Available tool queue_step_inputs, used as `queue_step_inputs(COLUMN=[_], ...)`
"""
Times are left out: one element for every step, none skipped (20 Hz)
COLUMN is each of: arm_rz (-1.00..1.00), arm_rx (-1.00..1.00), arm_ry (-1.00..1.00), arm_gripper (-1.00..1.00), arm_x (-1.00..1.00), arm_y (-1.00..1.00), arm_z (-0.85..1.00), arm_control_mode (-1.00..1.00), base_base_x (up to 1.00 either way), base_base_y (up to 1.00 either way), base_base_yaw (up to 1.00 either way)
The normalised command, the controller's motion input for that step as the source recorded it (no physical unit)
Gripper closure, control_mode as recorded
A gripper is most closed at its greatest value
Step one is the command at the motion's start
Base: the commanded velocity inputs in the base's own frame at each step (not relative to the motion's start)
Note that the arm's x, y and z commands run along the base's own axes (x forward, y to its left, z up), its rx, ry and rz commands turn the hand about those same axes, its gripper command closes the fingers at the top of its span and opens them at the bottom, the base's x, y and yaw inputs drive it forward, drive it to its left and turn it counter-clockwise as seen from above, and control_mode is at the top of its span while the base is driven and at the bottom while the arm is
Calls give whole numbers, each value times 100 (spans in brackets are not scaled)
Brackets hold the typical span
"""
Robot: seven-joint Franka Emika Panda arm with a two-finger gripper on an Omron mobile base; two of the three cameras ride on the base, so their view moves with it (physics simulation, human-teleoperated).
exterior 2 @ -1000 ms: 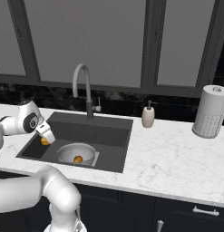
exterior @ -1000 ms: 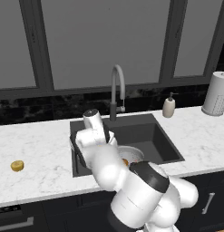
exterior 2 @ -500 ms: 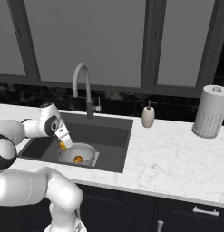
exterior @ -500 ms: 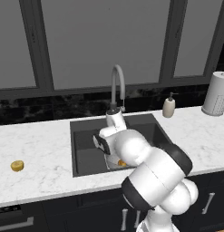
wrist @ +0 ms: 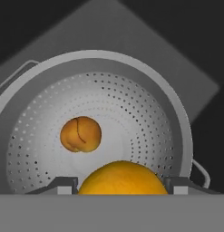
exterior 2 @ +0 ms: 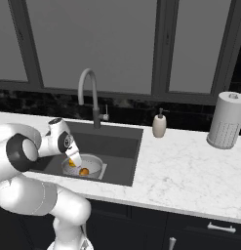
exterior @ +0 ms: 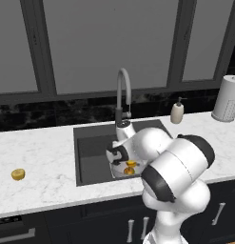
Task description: Put the colander in the sink, put the kiwi, tangerine, peach in the colander, and turn on the sink faucet and pour water over the colander.
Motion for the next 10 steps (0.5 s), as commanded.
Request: queue_step_inputs(arm_rz=[0, 0, 0, 0, 0, 0, 0, 0, 0, 0], arm_rx=[0, 0, 0, 0, 0, 0, 0, 0, 0, 0], arm_ry=[-3, -2, -1, 0, 0, 0, -1, -3, -4, -5], arm_gripper=[100, 100, 100, 100, 100, 100, 100, 100, 100, 100], arm_x=[0, 0, 0, 2, 9, 6, 0, 0, 0, 0], arm_y=[0, 0, 0, 0, 0, 0, 0, 0, -1, 0], arm_z=[-29, -34, -35, -39, -42, -38, -33, -26, -11, -5], arm_control_mode=[-100, -100, -100, -100, -100, -100, -100, -100, -100, -100], base_base_x=[0, 0, 0, 0, 0, 0, 0, 0, 0, 0], base_base_y=[0, 0, 0, 0, 0, 0, 0, 0, 0, 0], base_base_yaw=[0, 0, 0, 0, 0, 0, 0, 0, 0, 0])
